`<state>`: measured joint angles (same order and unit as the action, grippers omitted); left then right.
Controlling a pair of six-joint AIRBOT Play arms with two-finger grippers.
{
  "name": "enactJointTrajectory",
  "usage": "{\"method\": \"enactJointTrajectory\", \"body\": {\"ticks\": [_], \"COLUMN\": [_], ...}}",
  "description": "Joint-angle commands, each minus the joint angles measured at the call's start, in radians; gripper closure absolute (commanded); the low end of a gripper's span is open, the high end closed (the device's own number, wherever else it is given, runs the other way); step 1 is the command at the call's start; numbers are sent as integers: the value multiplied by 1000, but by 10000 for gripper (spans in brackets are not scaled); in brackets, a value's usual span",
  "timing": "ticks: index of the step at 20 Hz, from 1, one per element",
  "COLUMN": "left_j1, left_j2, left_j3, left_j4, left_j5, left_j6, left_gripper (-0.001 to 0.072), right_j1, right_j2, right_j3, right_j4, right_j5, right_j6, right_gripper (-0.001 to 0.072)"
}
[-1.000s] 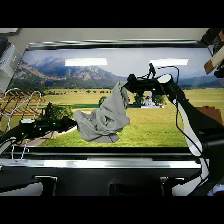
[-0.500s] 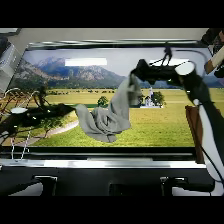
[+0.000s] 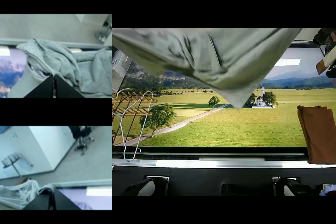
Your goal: Fold the clothes and pants, and hang the long-sleeved shirts on hangers.
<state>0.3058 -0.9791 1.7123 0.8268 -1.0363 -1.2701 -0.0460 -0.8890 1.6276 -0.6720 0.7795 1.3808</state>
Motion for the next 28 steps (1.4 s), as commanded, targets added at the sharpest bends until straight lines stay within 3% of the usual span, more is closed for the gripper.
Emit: {"method": "enactJointTrajectory", "body": {"ticks": [1,5,8,10,13,17,19,23,24,25,26,27,28], "left_j1": [13,13,-14,-66,-159,-246,-276,-308,-307,-304,-295,-280,-258], "left_j2": [117,160,91,43,-8,-77,-150,-306,-332,-353,-365,-366,-361], "left_j3": [204,201,97,-72,-433,-874,-958,-938,-922,-900,-870,-839,-800], "left_j4": [262,298,245,248,308,321,311,298,298,299,300,300,300], "left_j5": [5,-112,-326,-378,-218,219,311,386,405,418,419,415,397], "left_j6": [-217,-313,-309,-299,-303,-365,-365,-362,-362,-361,-356,-353,-353], "left_gripper": [696,696,695,695,695,695,695,694,694,688,608,336,-13], "right_j1": [-6,-6,-6,-6,-6,-5,-6,-6,-6,-7,-16,-35,-64], "right_j2": [166,168,22,-153,-468,-829,-962,-1100,-1108,-1106,-1094,-1071,-1041], "right_j3": [99,141,141,140,140,140,140,141,141,141,142,142,142], "right_j4": [-92,-325,-395,-399,-425,-412,-346,-123,-121,-121,-119,-122,-124], "right_j5": [-89,-109,82,274,397,243,131,-56,-72,-69,-42,22,107], "right_j6": [89,330,409,407,409,473,525,516,516,516,516,512,477], "right_gripper": [680,680,680,679,679,679,679,672,587,456,271,114,95]}}
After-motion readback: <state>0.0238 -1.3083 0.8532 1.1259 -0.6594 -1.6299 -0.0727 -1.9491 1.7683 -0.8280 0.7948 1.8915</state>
